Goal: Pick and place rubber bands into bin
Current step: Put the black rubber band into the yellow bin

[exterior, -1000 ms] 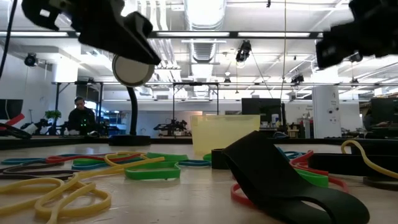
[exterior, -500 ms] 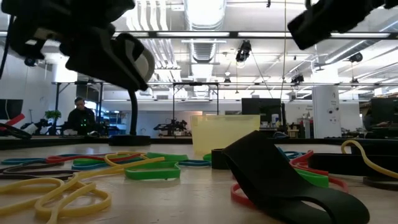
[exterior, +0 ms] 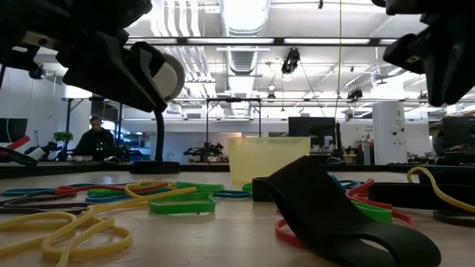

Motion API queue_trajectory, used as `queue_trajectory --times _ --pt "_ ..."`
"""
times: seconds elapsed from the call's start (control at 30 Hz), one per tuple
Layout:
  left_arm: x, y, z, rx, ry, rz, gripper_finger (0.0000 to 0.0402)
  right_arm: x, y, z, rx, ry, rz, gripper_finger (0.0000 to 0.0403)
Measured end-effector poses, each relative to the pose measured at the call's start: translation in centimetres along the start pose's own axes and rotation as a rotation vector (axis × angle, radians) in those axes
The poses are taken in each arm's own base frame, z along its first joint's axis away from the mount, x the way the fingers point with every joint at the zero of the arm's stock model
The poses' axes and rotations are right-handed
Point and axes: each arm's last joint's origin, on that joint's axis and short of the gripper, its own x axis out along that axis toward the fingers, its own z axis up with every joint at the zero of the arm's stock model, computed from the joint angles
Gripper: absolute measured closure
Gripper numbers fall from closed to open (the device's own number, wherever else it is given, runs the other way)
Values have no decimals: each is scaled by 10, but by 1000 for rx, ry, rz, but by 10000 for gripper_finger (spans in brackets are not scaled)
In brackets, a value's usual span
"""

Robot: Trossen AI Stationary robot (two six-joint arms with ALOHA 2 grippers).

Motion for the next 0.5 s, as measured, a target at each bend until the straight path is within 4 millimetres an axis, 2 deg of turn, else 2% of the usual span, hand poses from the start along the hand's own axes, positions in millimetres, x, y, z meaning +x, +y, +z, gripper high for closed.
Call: queue_trajectory --times 0.3,0.5 --pt "0 0 0 -25 1 -1 310 32 0 -12 57 83 -112 344" --pt "0 0 0 -28 -1 0 310 41 -3 -21 125 108 -137 344"
